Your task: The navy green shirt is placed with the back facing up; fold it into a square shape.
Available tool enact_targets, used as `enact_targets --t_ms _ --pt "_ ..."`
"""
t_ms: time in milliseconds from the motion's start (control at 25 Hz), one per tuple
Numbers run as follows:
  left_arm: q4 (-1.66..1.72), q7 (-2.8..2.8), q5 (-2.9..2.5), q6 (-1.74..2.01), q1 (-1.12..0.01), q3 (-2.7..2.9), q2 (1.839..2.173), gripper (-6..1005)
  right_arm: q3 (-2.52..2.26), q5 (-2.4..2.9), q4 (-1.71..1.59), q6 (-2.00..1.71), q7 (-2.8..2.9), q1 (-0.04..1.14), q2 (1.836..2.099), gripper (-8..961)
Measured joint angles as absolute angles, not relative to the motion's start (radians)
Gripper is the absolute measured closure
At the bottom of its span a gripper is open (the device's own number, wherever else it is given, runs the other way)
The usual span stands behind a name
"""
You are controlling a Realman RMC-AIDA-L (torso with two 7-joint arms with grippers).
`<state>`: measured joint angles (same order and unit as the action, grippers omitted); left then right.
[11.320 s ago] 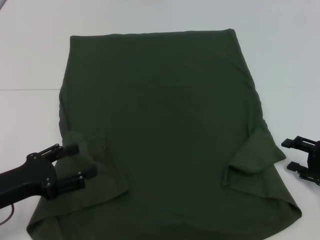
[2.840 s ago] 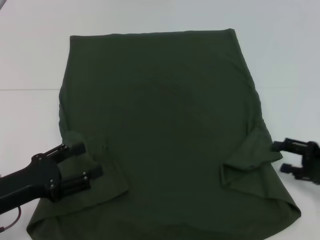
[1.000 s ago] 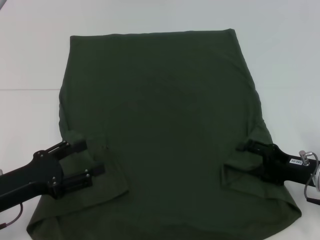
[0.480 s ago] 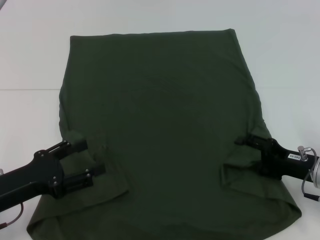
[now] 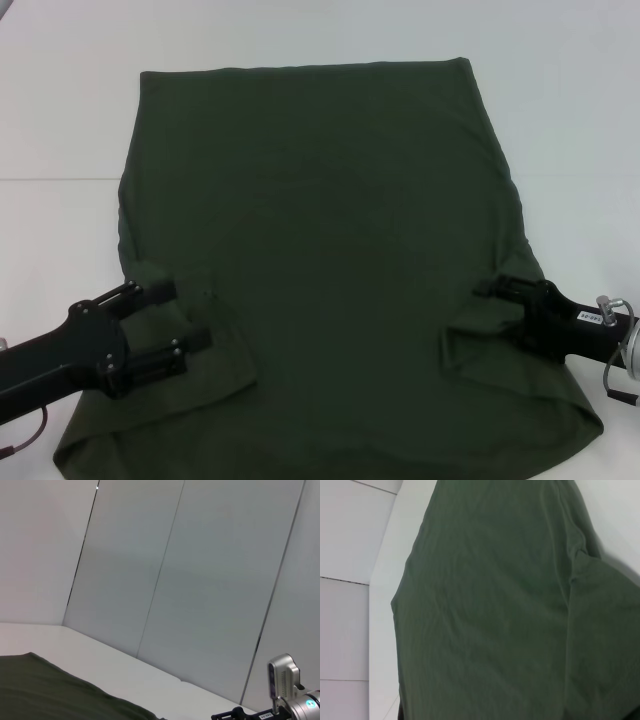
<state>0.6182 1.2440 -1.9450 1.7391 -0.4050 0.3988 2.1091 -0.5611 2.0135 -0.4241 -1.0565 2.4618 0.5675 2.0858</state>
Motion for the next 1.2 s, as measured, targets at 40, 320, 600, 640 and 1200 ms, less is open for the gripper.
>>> enact_targets --t_ms 40,320,600,640,1200 --pt "0.618 1.244 -1.945 1.739 -0.405 0.399 2.109 108 -0.56 2.013 -0.423 -1.056 2.461 0.568 2.086 127" --pt "0.618 1.244 -1.945 1.742 -0.404 0.399 2.109 107 -0.559 2.013 -0.401 -1.048 2.466 0.572 2.086 286" --pt "0.62 1.249 -1.945 1.745 -0.401 0.399 2.109 107 -0.562 2.012 -0.403 -1.048 2.452 0.575 2.09 325" --pt "0.62 1.25 -1.945 1.745 -0.4 0.399 2.108 107 -0.564 2.012 -0.404 -1.048 2.452 0.575 2.09 330" --pt "0.618 1.25 -1.944 1.746 -0.399 0.399 2.109 108 -0.569 2.013 -0.411 -1.055 2.439 0.58 2.088 931"
